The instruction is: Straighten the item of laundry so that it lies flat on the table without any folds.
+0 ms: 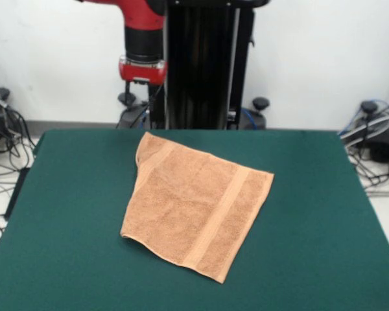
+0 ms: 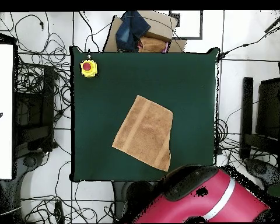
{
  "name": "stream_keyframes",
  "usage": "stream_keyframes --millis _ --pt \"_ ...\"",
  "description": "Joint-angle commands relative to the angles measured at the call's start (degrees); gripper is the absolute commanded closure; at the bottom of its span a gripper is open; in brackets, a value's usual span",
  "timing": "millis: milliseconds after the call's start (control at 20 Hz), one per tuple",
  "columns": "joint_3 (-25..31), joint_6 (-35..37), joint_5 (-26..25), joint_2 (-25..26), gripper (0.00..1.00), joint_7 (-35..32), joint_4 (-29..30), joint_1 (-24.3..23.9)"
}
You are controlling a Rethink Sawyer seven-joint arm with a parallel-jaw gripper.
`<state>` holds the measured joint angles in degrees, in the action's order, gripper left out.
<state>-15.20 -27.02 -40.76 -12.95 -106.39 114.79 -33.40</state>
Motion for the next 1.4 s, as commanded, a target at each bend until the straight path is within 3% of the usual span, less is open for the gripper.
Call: stream_keyframes --millis 50,350,650,950,1400 --pt "6.6 4.3 0.0 0.3 0.00 -5.1 -9.3 0.4" --pt "6.0 2.8 2.5 4.0 0.00 -5.1 -13.4 1.8" --pt "9.5 8.0 1.4 5.1 0.00 -5.4 -17.2 0.2" --pt "9.6 9.1 5.9 8.7 0.00 -7.1 -20.3 2.0" --pt "9.6 15.7 11.4 9.0 0.00 -6.1 -23.4 6.1"
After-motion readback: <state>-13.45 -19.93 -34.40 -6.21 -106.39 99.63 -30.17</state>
